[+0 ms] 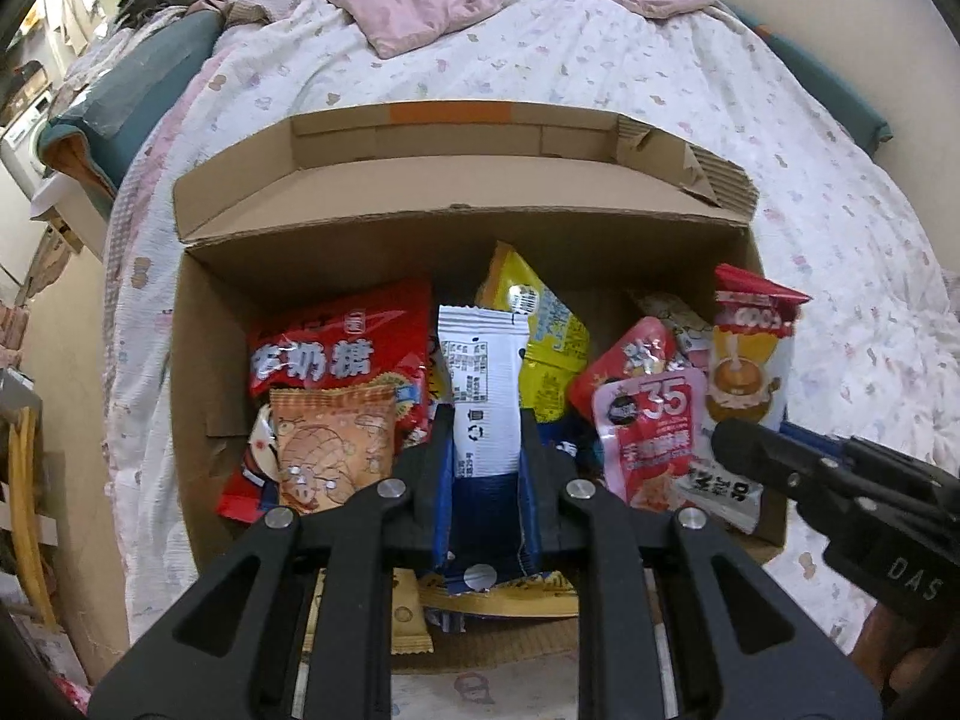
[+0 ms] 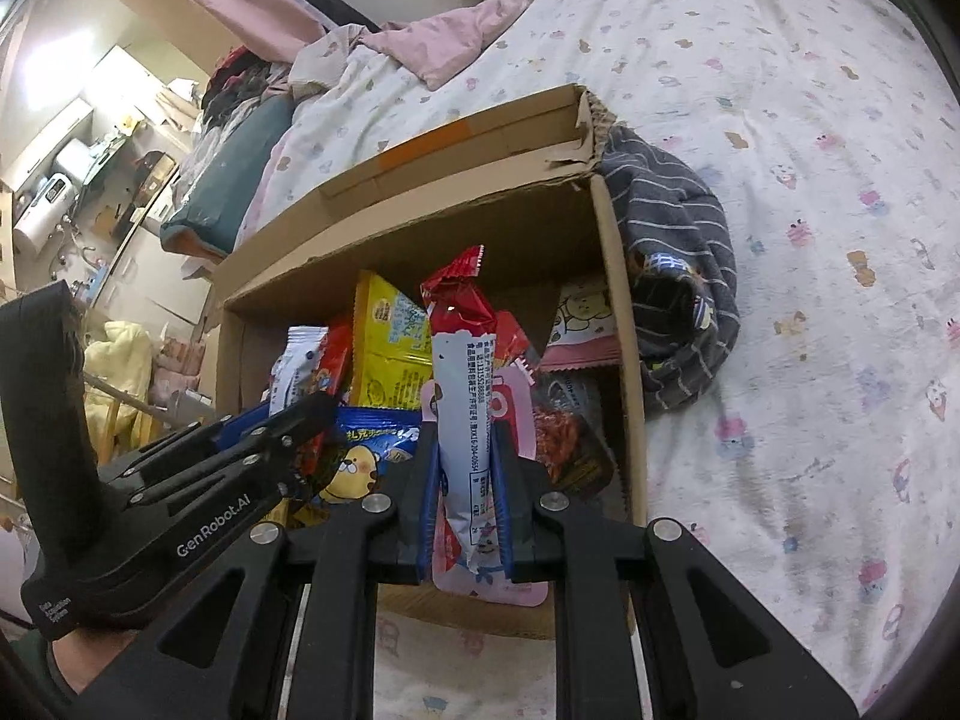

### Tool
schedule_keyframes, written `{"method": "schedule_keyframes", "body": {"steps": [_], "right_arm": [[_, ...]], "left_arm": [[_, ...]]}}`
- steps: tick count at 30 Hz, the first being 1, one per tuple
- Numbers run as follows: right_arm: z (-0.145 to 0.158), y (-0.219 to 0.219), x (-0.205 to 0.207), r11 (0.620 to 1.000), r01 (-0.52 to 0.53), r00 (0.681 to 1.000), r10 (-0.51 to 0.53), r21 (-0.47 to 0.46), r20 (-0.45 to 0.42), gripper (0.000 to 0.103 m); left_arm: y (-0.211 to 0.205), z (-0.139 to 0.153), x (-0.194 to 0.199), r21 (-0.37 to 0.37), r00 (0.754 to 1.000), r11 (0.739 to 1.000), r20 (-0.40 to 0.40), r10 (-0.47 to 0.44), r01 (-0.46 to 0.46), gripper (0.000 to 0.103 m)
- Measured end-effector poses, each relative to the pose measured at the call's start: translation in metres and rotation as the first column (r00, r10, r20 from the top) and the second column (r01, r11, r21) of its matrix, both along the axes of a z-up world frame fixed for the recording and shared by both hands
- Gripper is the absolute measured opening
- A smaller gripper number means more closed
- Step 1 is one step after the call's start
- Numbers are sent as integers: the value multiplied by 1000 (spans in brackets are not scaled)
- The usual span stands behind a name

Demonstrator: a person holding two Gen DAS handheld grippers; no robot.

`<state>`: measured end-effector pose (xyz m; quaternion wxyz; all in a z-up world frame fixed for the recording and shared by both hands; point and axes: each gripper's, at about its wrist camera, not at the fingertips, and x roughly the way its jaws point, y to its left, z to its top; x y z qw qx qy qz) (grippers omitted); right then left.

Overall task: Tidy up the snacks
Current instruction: 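Open both tools to release the sticks into the box and withdraw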

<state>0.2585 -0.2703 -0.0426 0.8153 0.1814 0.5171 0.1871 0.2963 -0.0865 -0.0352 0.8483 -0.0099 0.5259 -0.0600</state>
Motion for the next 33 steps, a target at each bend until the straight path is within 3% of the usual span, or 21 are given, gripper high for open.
{"method": "schedule_keyframes", "body": {"steps": [2,7,18,20,22,24,26,27,28,32,33], "right_arm": [[0,0,0,1000,-1,1000,1,6,1,17],[4,-2,-1,999,5,1000,-5,32,14,17],[23,0,-10,1000,7,996,-8,18,91,21],[37,5,-19,999,0,989,5,-32,150,28],[50,8,-31,998,2,977,12,-64,211,68],[63,10,-46,997,17,967,1,-70,254,86],[74,10,-56,997,27,961,-7,-68,275,93],[79,10,-61,997,34,959,-13,-67,283,96],[86,11,-67,998,34,957,-15,-62,289,97],[101,14,-84,998,32,956,-14,-57,293,101],[105,14,-91,997,39,953,-20,-59,302,103]], "left_arm": [[0,1,-2,-11,1000,1000,-2,-5,5,18],[3,7,-8,-6,999,1000,24,21,-21,67],[19,31,-28,-7,996,1000,83,28,-27,68],[22,37,-35,3,994,999,104,33,-34,68],[25,45,-45,11,990,999,134,34,-36,68],[31,55,-57,12,985,999,167,38,-40,68],[38,63,-69,10,981,999,188,48,-51,72],[43,67,-75,4,979,998,194,56,-58,80],[48,71,-83,-7,977,998,201,69,-69,87],[64,84,-110,-24,967,995,234,103,-100,97],[67,86,-117,-21,964,994,242,108,-106,103]]}}
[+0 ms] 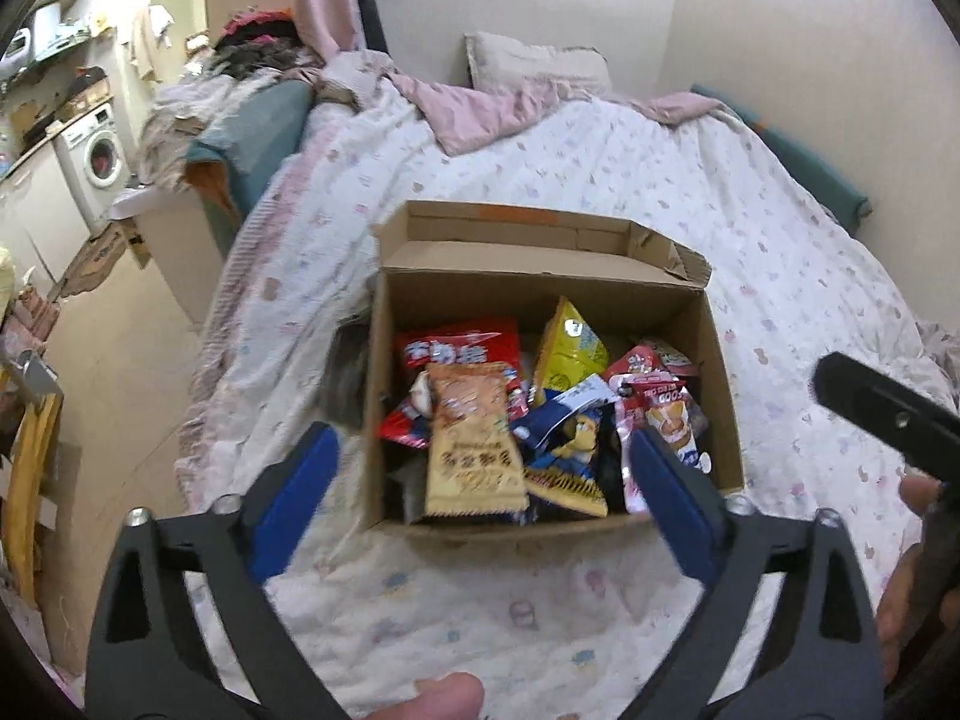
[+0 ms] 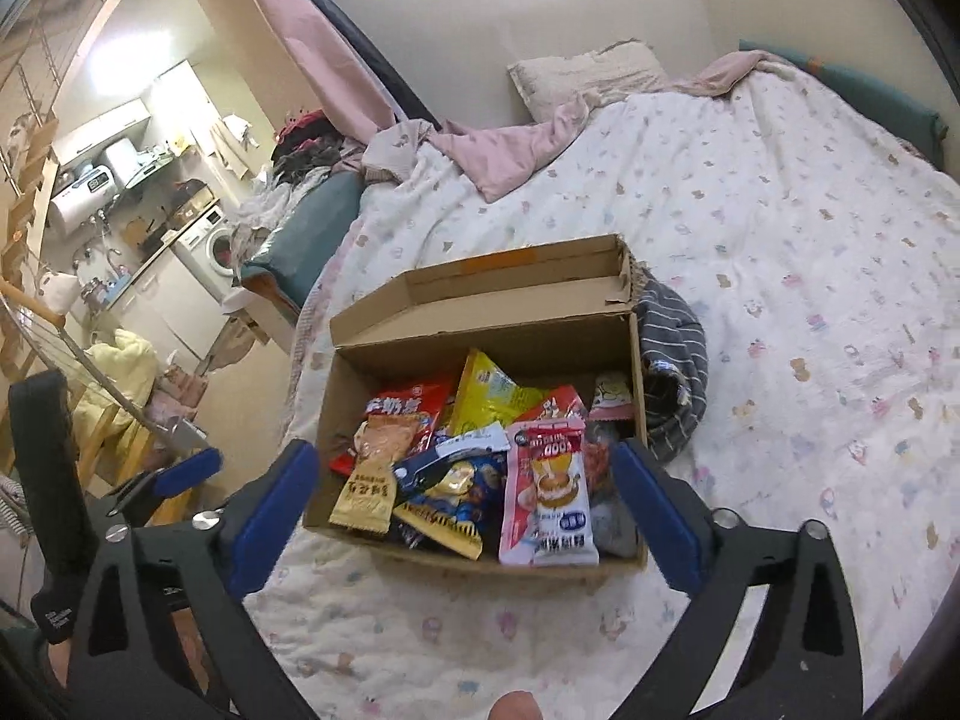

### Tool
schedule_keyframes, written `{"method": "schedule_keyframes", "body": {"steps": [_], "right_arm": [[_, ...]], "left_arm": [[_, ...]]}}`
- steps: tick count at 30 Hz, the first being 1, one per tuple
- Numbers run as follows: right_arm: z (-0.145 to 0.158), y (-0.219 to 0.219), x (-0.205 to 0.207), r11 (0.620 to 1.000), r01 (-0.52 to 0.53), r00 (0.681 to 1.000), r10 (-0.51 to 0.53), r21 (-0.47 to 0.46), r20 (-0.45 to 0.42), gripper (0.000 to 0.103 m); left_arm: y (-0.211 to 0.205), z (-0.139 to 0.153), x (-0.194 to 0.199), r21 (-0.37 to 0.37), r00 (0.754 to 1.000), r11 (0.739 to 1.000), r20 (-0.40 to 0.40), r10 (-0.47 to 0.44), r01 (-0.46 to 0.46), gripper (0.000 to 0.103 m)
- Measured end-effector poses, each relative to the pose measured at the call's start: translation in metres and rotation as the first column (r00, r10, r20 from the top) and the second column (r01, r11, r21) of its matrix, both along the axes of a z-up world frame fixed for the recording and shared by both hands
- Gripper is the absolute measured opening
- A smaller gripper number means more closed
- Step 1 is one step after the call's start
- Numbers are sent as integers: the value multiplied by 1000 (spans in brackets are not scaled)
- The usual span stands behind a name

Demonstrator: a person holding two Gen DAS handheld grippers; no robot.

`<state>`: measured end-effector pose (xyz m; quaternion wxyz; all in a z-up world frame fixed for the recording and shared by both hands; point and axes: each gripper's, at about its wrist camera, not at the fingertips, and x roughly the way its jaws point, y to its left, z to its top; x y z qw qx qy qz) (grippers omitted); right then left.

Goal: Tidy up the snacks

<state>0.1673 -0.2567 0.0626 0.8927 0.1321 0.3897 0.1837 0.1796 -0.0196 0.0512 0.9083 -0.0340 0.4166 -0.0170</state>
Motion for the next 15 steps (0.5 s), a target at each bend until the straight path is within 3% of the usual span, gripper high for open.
{"method": "schedule_keyframes", "body": {"steps": [7,15], "right_arm": [[5,0,-48,999,37,999,-36,-15,39,103],[-22,5,-70,991,45,997,-37,-125,70,103]], "left_arm": [[20,6,-52,0,997,999,62,38,-38,103],[28,-19,-73,-26,997,998,51,65,-64,103]]}}
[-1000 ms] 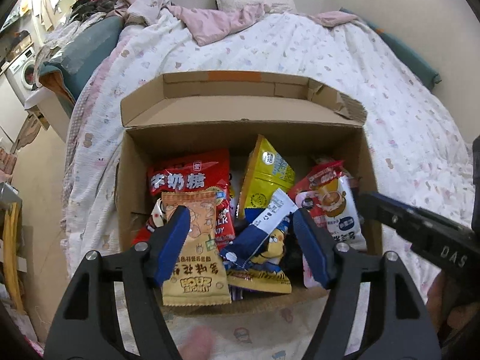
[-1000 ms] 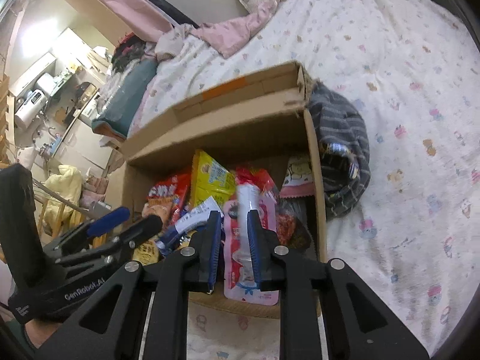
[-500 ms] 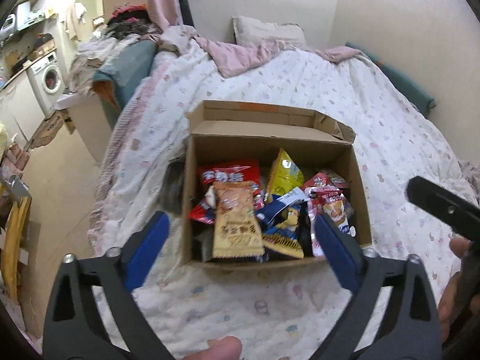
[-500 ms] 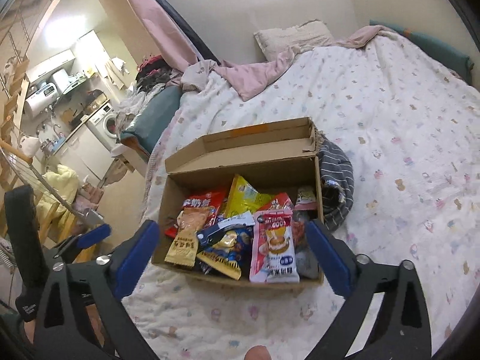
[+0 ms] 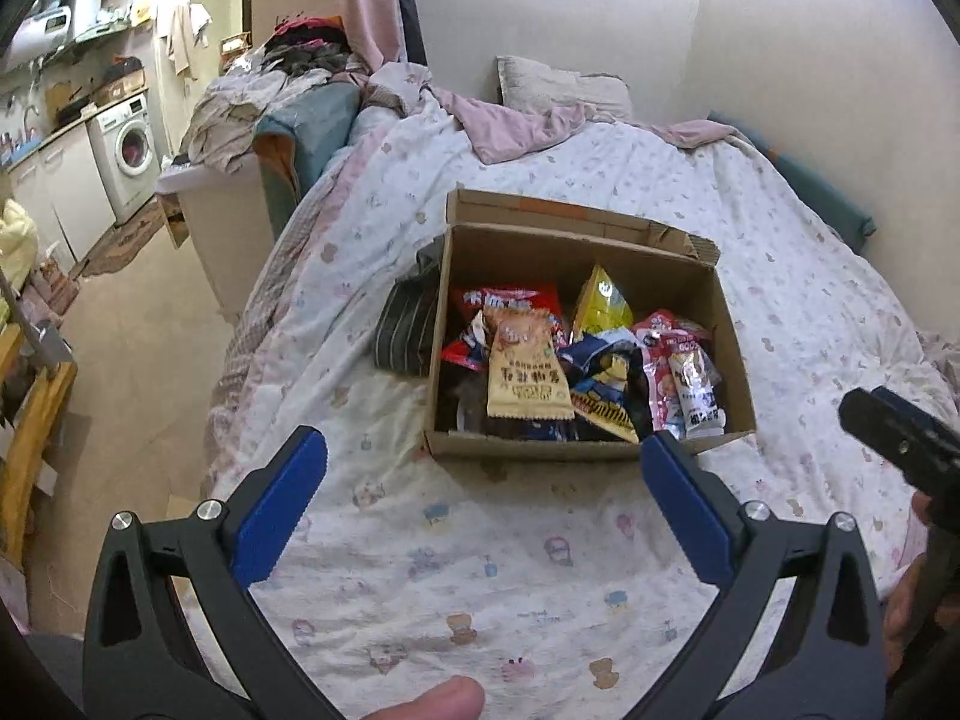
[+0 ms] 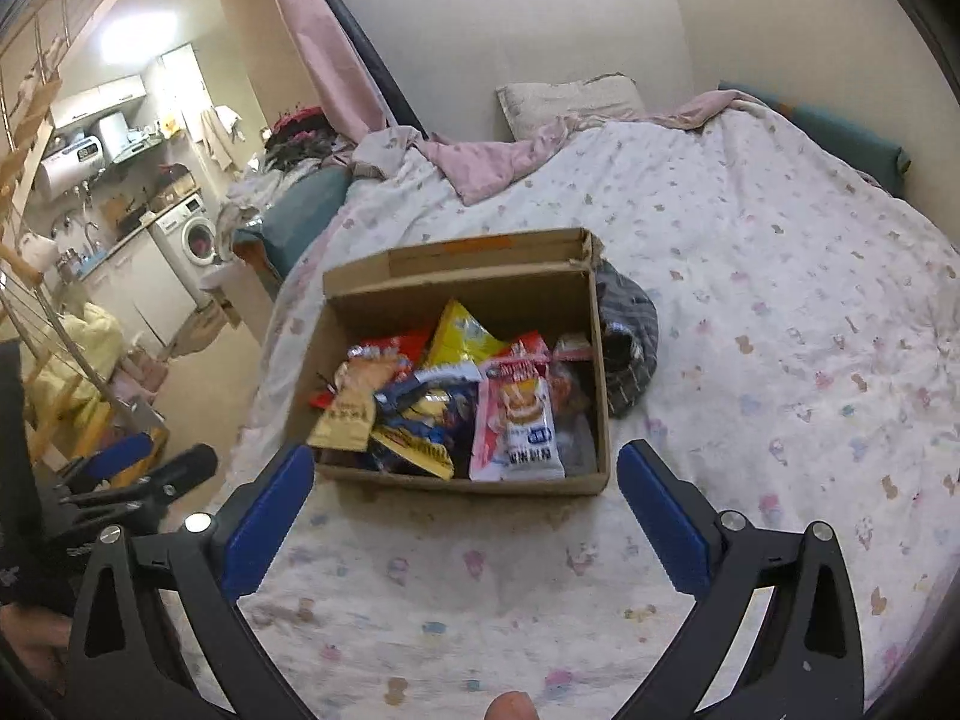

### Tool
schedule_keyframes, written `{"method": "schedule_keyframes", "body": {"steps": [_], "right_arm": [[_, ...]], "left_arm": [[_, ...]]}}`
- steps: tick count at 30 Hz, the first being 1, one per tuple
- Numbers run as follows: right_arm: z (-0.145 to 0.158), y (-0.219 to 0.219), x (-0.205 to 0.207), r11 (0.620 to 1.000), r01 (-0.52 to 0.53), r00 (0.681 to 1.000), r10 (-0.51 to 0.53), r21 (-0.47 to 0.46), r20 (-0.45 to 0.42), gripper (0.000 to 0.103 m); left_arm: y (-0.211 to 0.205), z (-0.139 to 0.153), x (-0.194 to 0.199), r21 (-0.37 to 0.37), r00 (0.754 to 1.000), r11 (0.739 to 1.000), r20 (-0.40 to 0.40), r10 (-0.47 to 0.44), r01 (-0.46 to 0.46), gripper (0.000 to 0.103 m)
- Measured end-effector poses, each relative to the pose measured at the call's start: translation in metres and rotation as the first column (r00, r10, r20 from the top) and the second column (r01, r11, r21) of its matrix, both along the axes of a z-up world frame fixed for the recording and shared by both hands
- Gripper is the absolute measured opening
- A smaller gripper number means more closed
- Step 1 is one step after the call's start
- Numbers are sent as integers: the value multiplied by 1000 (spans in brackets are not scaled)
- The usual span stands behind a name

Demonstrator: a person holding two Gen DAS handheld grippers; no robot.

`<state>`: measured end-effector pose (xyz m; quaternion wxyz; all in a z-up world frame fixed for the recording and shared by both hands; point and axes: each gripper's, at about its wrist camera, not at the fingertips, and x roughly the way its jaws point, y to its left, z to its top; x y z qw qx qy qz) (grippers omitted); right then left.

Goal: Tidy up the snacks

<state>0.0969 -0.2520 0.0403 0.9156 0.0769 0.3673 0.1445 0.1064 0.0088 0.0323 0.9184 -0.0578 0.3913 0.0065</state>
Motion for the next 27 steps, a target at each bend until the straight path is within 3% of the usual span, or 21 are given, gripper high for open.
{"method": "schedule_keyframes", "body": {"steps": [12,27], "right_arm": [[-34,15,6,996,7,1000,-8,-91,-3,103],[-35,18,8,993,17,1000,-17,-115,-2,103]], "left_arm": [[-12,-27,7,11,999,1000,-48,2,-2,103],[-12,-30,11,22,998,1000,-58,3,-1,103]]}}
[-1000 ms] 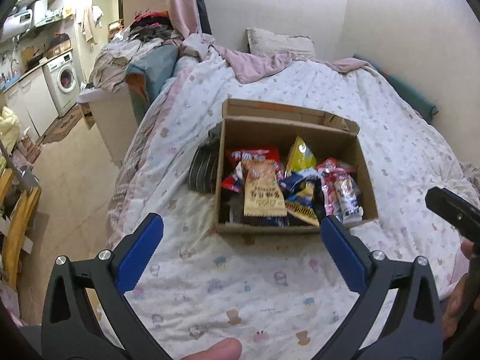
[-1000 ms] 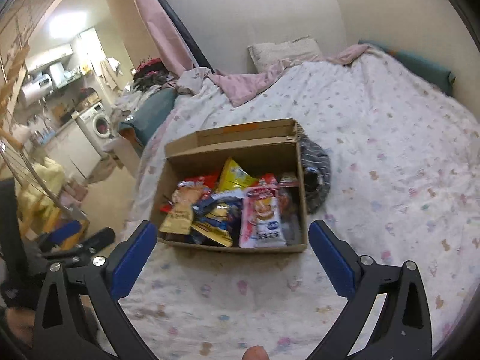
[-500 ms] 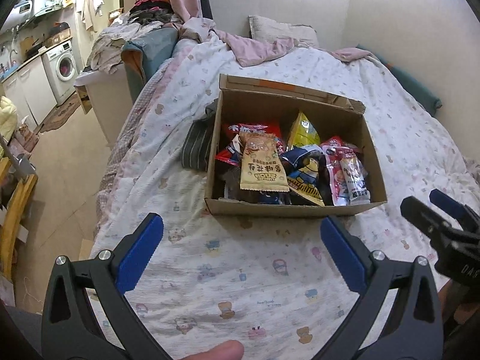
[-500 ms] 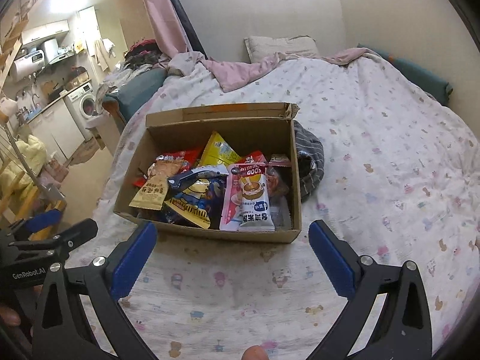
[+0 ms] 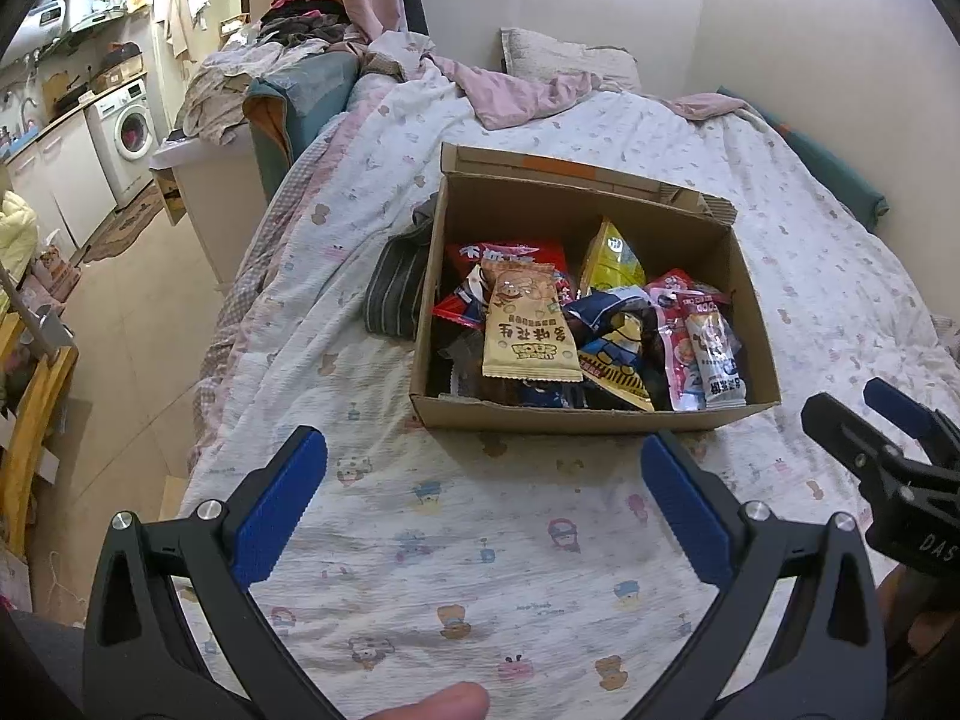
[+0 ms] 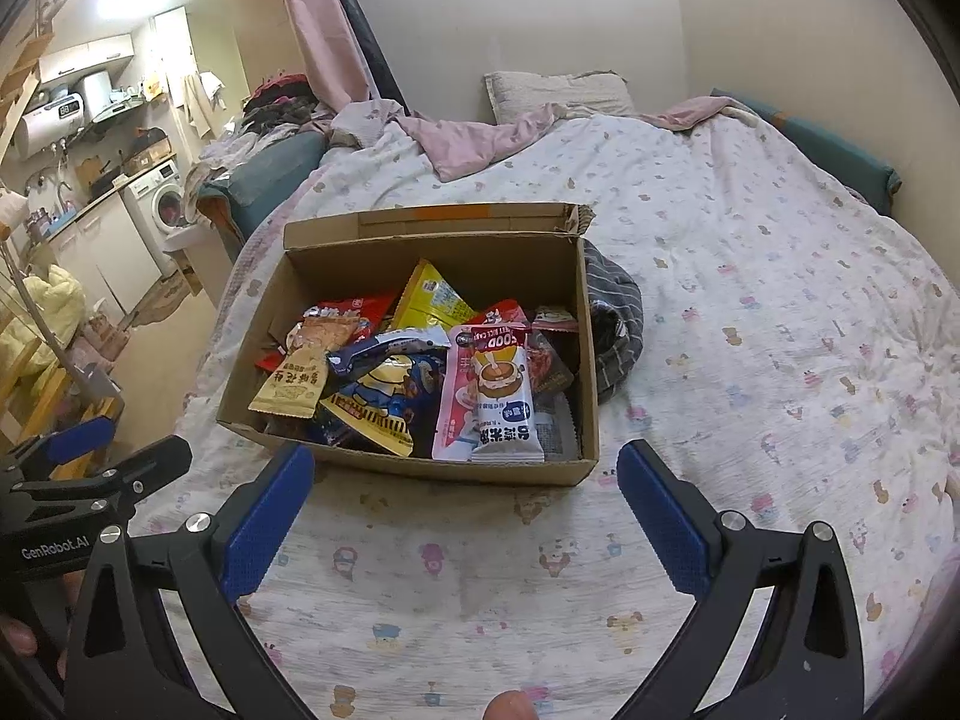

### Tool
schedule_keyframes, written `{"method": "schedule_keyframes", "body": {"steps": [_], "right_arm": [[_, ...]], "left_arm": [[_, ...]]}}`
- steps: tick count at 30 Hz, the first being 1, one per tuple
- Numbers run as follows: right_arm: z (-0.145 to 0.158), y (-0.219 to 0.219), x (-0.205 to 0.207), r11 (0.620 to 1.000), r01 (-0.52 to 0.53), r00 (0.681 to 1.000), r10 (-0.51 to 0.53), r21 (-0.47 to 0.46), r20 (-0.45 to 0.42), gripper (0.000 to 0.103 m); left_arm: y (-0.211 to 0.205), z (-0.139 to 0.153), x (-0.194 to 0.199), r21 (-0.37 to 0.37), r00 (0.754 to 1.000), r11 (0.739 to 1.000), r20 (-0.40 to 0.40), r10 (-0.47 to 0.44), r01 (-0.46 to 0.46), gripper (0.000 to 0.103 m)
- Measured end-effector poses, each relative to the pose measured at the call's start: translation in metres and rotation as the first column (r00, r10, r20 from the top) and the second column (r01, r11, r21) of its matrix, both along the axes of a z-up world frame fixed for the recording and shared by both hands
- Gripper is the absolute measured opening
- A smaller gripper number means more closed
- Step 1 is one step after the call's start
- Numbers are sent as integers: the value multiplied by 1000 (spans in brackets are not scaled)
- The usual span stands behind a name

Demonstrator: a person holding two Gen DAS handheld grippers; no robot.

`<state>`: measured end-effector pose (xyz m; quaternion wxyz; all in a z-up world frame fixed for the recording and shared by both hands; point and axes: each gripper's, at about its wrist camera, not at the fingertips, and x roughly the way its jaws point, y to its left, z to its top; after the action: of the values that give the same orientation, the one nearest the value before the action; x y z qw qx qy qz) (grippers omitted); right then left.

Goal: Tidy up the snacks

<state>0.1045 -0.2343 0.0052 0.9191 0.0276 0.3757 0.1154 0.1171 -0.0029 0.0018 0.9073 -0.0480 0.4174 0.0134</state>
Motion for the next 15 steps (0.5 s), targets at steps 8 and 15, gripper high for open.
{"method": "schedule_keyframes", "body": {"steps": [8,15], "right_arm": [[-1,-1,-1,1000,6,1000,-6,-7,2,103],[-1,-2,-1,1000,10,1000,-10,-11,2,103]], "left_arm": [[-1,-1,-2,5,1000,1000,2,5,-5,103],[0,-1,-2,6,1000,1000,3,7,-7,103]]}}
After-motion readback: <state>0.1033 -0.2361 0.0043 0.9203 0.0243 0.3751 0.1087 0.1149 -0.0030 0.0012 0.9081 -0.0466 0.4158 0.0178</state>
